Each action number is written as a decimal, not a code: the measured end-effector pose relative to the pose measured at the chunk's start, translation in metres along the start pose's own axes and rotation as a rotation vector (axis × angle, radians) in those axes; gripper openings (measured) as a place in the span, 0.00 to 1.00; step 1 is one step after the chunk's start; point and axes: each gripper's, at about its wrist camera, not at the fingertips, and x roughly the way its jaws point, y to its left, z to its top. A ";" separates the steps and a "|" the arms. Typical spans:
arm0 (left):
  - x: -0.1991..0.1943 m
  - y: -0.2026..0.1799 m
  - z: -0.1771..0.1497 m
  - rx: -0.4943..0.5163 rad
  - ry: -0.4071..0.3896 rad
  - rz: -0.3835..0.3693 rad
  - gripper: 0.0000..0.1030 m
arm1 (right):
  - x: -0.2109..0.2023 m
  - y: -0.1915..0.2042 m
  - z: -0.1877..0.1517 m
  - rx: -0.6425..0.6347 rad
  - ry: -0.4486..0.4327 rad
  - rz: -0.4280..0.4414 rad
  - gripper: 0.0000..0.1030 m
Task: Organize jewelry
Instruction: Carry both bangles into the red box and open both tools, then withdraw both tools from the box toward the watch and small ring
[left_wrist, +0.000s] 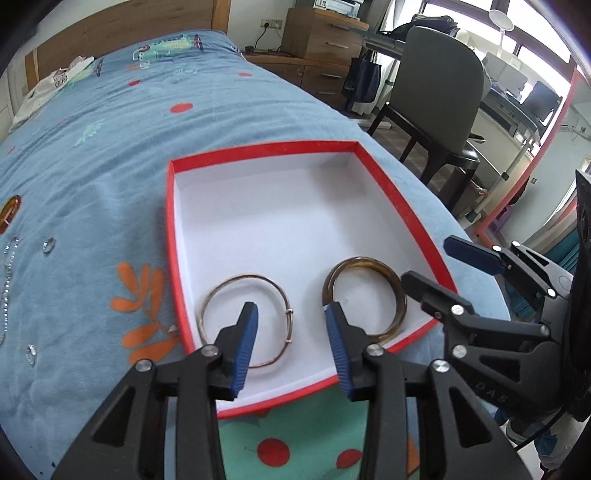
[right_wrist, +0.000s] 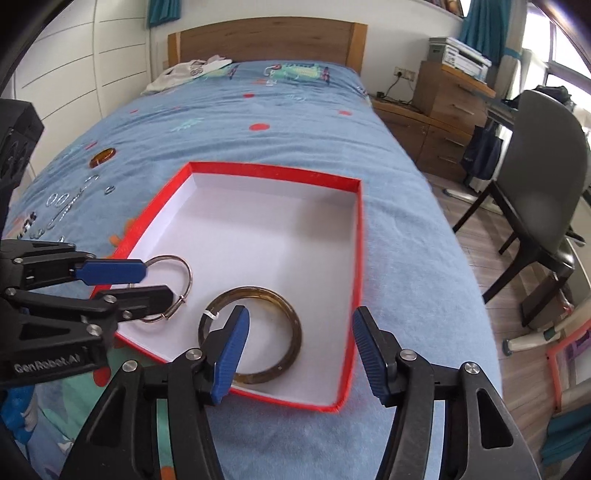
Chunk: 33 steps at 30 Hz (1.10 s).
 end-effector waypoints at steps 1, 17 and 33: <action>-0.005 0.001 -0.001 0.000 -0.004 0.008 0.36 | -0.003 -0.002 -0.002 0.013 -0.005 -0.001 0.57; -0.120 0.034 -0.038 0.018 -0.118 0.255 0.36 | -0.075 0.033 -0.007 0.103 -0.076 0.054 0.65; -0.205 0.114 -0.094 -0.102 -0.192 0.409 0.38 | -0.113 0.135 -0.004 -0.007 -0.104 0.158 0.67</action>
